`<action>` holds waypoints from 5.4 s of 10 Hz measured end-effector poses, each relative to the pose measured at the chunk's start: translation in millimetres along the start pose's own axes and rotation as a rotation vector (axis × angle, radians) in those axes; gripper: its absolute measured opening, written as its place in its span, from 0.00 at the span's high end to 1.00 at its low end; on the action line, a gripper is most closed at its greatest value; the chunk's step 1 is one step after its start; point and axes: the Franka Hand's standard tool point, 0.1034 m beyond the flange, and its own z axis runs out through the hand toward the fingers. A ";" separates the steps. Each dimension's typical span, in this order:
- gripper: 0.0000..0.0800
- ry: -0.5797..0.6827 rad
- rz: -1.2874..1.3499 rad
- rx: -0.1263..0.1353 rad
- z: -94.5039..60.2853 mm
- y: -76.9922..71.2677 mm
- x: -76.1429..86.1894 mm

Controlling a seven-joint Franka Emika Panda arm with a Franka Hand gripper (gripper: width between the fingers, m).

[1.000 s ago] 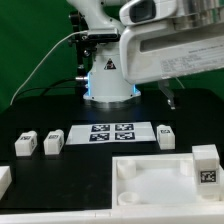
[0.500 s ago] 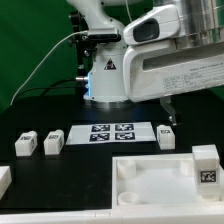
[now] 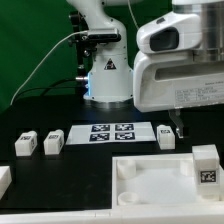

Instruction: Assemble one leg

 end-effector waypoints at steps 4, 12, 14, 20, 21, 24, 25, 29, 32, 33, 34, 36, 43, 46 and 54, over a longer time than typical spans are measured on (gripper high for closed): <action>0.19 0.022 0.003 0.016 22.2 3.4 3.3; 0.62 0.041 0.016 0.034 26.6 1.5 6.0; 0.62 0.040 0.047 0.035 26.6 1.8 6.1; 0.62 0.201 0.637 0.171 28.3 10.0 -5.1; 0.62 0.201 0.715 0.191 28.1 11.1 -5.1; 0.62 0.201 0.715 0.191 28.1 11.1 -5.1; 0.62 0.201 0.715 0.191 28.1 11.1 -5.1; 0.62 0.201 0.715 0.191 28.1 11.1 -5.1; 0.62 0.193 0.794 0.206 27.6 12.6 -4.8; 0.62 0.191 0.808 0.209 27.6 13.0 -4.8; 0.62 0.187 0.891 0.224 28.1 11.0 -6.3; 0.62 0.139 1.254 0.282 32.5 -7.5 -15.5; 0.40 0.119 1.525 0.358 34.0 -20.5 -14.1; 0.20 0.108 1.307 0.306 35.1 -9.3 -18.5; 0.19 0.180 0.335 0.185 32.9 26.7 -15.7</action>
Offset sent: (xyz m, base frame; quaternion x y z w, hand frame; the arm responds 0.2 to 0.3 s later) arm -0.0054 0.0010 -0.0123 0.0104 0.0151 0.0146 0.9997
